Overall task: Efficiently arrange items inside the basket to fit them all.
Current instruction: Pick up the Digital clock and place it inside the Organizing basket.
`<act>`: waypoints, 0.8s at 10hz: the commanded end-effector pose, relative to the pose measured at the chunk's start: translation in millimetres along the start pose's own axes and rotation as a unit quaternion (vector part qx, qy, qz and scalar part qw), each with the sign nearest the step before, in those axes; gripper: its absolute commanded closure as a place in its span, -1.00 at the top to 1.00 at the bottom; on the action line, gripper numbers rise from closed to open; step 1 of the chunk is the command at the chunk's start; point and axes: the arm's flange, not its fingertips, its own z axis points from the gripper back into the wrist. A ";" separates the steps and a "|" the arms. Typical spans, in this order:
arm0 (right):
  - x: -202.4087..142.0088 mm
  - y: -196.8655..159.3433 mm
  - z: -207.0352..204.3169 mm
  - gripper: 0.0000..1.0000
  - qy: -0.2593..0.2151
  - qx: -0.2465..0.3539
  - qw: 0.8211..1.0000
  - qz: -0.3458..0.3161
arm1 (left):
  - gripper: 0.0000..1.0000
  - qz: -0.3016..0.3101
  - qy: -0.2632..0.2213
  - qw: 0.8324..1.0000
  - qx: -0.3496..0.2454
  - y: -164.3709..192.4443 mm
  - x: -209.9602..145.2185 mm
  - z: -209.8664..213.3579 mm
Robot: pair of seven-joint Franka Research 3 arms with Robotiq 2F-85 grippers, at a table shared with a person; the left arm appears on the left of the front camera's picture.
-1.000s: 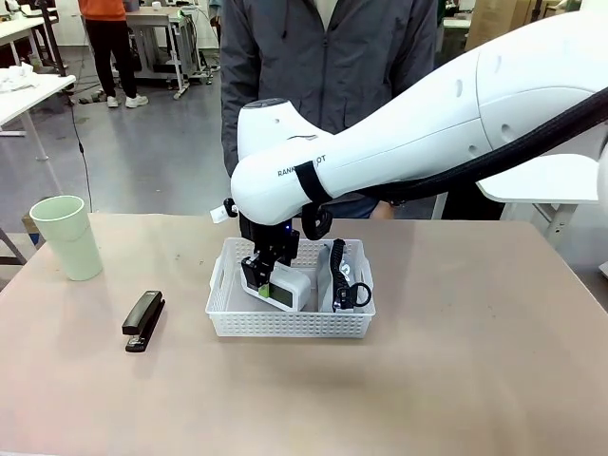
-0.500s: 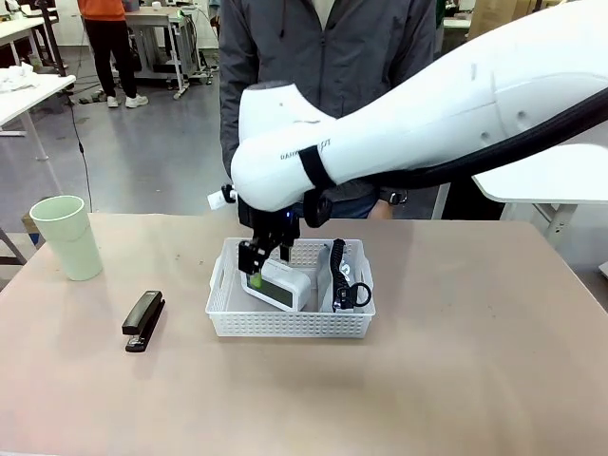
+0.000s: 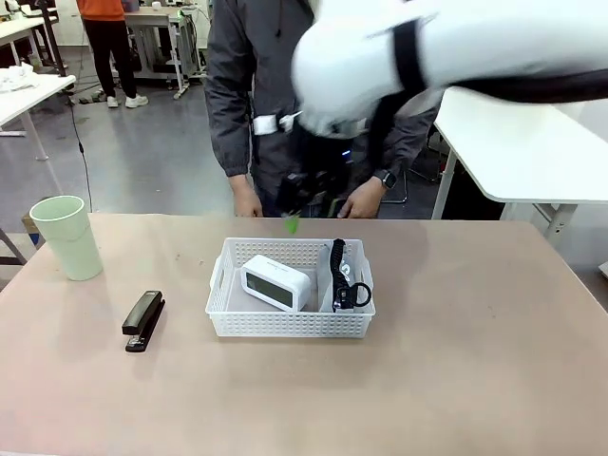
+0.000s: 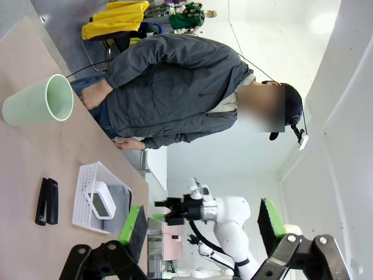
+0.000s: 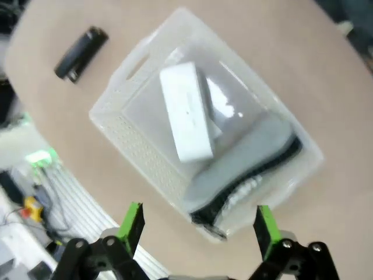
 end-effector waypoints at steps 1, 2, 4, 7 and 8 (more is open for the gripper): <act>-83.2 -39.6 38.1 1.00 -0.088 0.048 0.992 -0.078 | 1.00 -0.006 0.003 1.000 -0.004 0.1 -0.6 0.6; -114.7 -61.3 59.1 1.00 -0.123 0.100 0.977 -0.144 | 1.00 -0.006 0.003 1.000 -0.004 0.1 -0.6 0.6; -184.7 -111.0 83.1 1.00 -0.196 0.217 0.909 -0.297 | 1.00 -0.006 0.003 1.000 -0.004 0.1 -0.6 0.6; -316.5 -172.4 79.8 1.00 -0.328 0.313 0.785 -0.422 | 1.00 -0.006 0.003 1.000 -0.004 0.1 -0.6 0.6; -356.6 -190.0 65.6 1.00 -0.355 0.328 0.746 -0.458 | 1.00 -0.006 0.003 1.000 -0.004 0.1 -0.6 0.6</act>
